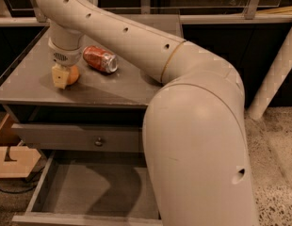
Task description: Place orange into middle drawer
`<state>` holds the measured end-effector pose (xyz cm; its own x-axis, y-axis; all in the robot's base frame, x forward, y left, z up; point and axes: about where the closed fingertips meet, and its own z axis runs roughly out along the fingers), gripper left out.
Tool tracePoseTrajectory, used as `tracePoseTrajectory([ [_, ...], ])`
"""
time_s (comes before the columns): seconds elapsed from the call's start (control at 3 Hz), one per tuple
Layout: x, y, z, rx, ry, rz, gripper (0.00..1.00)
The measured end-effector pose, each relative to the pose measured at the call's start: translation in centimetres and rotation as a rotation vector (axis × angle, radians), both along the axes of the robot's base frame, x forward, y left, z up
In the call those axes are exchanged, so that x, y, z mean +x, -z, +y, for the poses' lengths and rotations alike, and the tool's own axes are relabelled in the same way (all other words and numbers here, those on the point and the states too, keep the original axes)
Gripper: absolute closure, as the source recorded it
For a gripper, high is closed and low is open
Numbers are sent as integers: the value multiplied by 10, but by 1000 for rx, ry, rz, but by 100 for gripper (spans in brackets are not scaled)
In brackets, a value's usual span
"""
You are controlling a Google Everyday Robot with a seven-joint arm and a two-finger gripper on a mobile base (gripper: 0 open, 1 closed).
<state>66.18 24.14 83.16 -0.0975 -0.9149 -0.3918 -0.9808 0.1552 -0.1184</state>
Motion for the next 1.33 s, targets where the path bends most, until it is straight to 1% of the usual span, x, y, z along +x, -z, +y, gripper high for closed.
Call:
tracePoseTrajectory([
  [0.33, -1, -18, -12, -1, 50, -44, 100],
  [0.67, -26, -51, -42, 24, 131, -83, 100],
  [1.0, -28, -51, -44, 21, 132, -84, 100],
  [1.33, -23, -51, -43, 19, 144, -86, 100],
])
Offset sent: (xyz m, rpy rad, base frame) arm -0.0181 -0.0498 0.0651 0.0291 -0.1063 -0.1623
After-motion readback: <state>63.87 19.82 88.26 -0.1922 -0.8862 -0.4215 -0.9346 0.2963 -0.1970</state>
